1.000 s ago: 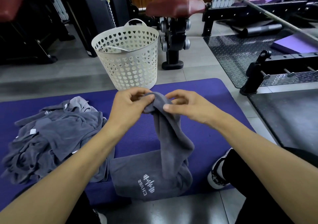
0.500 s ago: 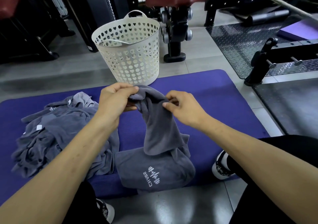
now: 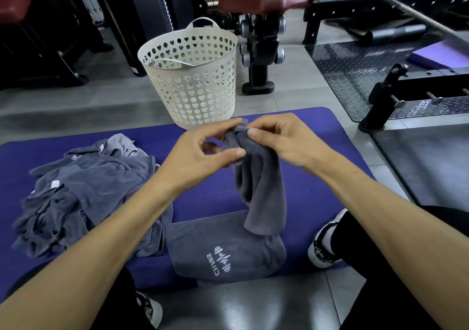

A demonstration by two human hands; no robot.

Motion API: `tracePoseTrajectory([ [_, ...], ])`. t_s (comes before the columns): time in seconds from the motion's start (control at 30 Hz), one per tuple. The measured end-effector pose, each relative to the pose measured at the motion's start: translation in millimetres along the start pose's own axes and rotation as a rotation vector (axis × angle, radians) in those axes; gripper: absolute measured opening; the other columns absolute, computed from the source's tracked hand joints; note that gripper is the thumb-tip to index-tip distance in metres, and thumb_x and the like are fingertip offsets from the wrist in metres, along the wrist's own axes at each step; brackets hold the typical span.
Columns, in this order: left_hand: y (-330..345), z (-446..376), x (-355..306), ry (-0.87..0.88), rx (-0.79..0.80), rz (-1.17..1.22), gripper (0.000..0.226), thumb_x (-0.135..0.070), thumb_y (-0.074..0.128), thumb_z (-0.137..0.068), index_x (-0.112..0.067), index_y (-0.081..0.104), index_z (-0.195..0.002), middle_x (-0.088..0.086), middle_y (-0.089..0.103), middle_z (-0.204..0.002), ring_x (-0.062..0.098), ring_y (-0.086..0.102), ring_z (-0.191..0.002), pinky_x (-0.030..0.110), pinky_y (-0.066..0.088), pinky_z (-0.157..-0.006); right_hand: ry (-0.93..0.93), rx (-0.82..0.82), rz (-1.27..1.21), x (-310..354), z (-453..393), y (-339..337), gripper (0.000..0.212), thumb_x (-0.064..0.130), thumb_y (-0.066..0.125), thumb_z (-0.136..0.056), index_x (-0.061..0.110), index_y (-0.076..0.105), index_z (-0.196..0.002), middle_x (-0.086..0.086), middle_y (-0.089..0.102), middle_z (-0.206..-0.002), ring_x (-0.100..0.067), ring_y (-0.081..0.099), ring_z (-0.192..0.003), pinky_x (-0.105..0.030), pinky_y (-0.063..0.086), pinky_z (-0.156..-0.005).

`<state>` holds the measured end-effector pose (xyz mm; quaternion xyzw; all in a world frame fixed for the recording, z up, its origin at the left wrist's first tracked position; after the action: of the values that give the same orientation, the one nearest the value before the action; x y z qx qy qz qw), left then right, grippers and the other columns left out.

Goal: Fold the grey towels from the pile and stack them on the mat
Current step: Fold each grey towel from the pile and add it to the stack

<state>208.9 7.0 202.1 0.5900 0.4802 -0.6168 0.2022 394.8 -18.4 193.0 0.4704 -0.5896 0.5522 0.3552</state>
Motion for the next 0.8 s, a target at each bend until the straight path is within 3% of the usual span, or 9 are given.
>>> tracePoseTrajectory([
  [0.07,2.7,0.4,1.8,-0.011,-0.011,-0.029,0.038,-0.023,0.079,-0.079,-0.038,0.068,-0.113,-0.007,0.074,-0.098,0.018,0.073,-0.075,0.03,0.06,-0.07,-0.001,0.06,0.039,2.4,1.8,1.7,0.016,0.013,0.059,-0.098,0.018,0.074,-0.094,0.002,0.075,-0.089,-0.005,0.066,-0.086,-0.022,0.051,-0.083],
  [0.2,2.8,-1.3,4.7,-0.025,-0.158,-0.022,0.023,-0.009,0.074,-0.086,-0.031,0.075,-0.087,-0.015,0.072,-0.074,0.008,0.066,-0.061,0.023,0.056,-0.057,0.02,0.078,0.051,3.1,3.1,8.2,0.015,0.017,0.06,-0.098,0.018,0.072,-0.09,-0.002,0.073,-0.086,-0.007,0.065,-0.081,-0.026,0.052,-0.079],
  [0.27,-5.1,-4.0,4.9,-0.05,-0.267,0.004,0.018,-0.008,0.073,-0.087,-0.026,0.075,-0.083,-0.01,0.072,-0.071,0.009,0.065,-0.057,0.022,0.055,-0.054,0.074,0.128,0.194,-4.5,4.2,8.1,0.016,0.021,0.061,-0.097,0.011,0.068,-0.086,0.001,0.066,-0.076,-0.007,0.056,-0.069,-0.026,0.047,-0.067],
  [0.37,-25.3,-9.0,11.6,-0.125,-0.414,0.072,0.006,-0.011,0.073,-0.088,-0.016,0.075,-0.086,0.004,0.07,-0.072,0.015,0.064,-0.054,0.024,0.056,-0.054,0.215,0.322,0.469,-24.9,9.8,12.8,0.029,0.026,0.06,-0.096,0.0,0.06,-0.084,-0.002,0.054,-0.071,-0.014,0.045,-0.063,-0.032,0.04,-0.063],
  [0.47,-42.0,-12.1,26.9,-0.261,-0.47,0.097,0.008,-0.013,0.072,-0.089,-0.016,0.074,-0.082,0.004,0.069,-0.068,0.013,0.06,-0.048,0.021,0.054,-0.052,0.269,0.236,0.505,-32.8,8.9,7.5,0.03,0.028,0.062,-0.095,0.001,0.061,-0.083,-0.002,0.053,-0.068,-0.014,0.044,-0.061,-0.03,0.039,-0.062],
  [0.63,-37.1,-8.3,39.3,-0.461,-0.33,0.156,0.013,-0.025,0.072,-0.089,-0.013,0.074,-0.084,0.009,0.07,-0.078,0.01,0.06,-0.049,0.017,0.052,-0.05,0.153,-0.083,0.27,-18.7,3.8,-10.1,0.015,0.024,0.066,-0.093,0.022,0.07,-0.078,0.013,0.065,-0.064,0.0,0.056,-0.061,-0.02,0.044,-0.066],
  [0.73,-13.9,-3.8,22.5,-0.373,-0.08,0.331,0.03,-0.038,0.075,-0.082,-0.014,0.076,-0.099,0.011,0.074,-0.09,0.014,0.066,-0.066,0.021,0.056,-0.063,0.047,-0.057,0.224,-9.6,4.3,-3.6,0.014,0.022,0.062,-0.095,0.022,0.072,-0.085,0.004,0.072,-0.08,-0.012,0.066,-0.077,-0.027,0.051,-0.075],
  [0.8,-3.5,-1.1,15.2,-0.277,0.038,0.268,0.045,-0.036,0.084,-0.074,-0.02,0.071,-0.114,0.012,0.073,-0.105,0.02,0.07,-0.084,0.028,0.058,-0.077,-0.01,-0.006,0.208,-6.2,4.2,-0.7,0.015,0.017,0.061,-0.096,0.022,0.072,-0.087,0.003,0.073,-0.085,-0.014,0.066,-0.083,-0.027,0.051,-0.079],
])
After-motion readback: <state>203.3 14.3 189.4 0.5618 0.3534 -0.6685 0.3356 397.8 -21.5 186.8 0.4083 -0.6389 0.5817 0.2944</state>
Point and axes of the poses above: each hand's wrist, its own z-axis away from the middle knuckle, its own y-axis out of the palm, x = y × z, the point moved 3 cm from there along -z, towards the middle knuckle
